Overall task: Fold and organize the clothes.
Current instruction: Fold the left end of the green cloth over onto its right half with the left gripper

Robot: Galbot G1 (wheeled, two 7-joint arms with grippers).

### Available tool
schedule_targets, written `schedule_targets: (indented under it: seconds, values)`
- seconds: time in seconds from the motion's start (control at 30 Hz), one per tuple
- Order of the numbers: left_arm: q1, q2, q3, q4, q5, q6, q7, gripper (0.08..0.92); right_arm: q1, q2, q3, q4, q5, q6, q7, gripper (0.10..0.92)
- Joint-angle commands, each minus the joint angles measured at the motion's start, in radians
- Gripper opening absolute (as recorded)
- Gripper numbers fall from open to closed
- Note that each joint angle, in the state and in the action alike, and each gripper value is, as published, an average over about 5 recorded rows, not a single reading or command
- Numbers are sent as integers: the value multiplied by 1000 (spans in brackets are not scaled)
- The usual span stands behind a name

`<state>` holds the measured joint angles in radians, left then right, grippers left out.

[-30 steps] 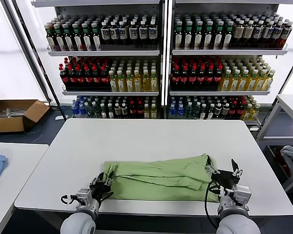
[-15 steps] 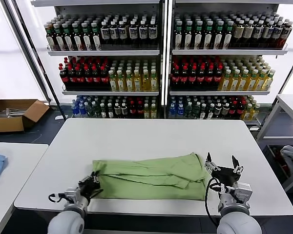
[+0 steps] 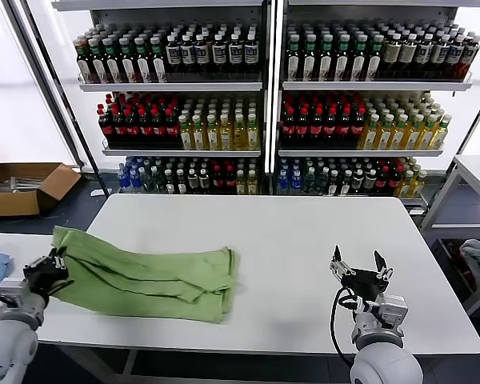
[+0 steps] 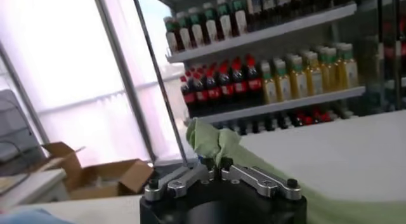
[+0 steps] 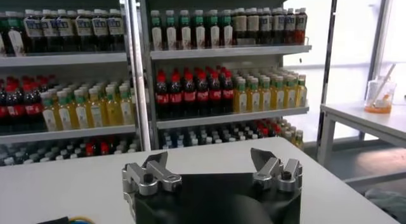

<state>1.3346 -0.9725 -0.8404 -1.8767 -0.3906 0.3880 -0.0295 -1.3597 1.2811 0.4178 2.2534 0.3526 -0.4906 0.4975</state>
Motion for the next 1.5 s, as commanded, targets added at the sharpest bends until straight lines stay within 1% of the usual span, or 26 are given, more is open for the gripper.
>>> schedule_targets:
  seconds: [0.03, 0.13, 0.27, 0.47, 0.8, 0.97, 1.13, 1.3, 1.5]
  values:
    - [12, -4, 127, -166, -23, 47, -27, 105, -26, -4, 24, 10, 1, 5, -5, 823]
    - [17, -79, 244, -217, -14, 67, -42, 105, -49, -5, 46, 20, 3, 9, -8, 823]
    - [6, -157, 386, -228, 22, 82, -51, 105, -80, -5, 66, 33, 2, 14, -9, 823]
    - [-38, -209, 489, -193, 54, 95, -54, 105, -126, 12, 95, 54, -4, 21, -9, 823]
    - [-109, -234, 566, -140, 53, 114, -46, 105, -193, 43, 112, 86, -33, 35, -10, 823]
    - [-122, -245, 584, -110, 61, 113, -30, 105, -219, 47, 119, 97, -37, 41, -11, 823]
    - [-126, -270, 589, -37, 110, 91, -1, 105, -231, 46, 120, 105, -37, 43, -12, 823]
    - [-133, -301, 589, 31, 131, 69, 7, 105, -233, 46, 110, 104, -41, 44, -13, 823]
    - [-145, -330, 594, 56, 89, 29, -1, 105, -229, 46, 95, 92, -51, 46, -15, 823]
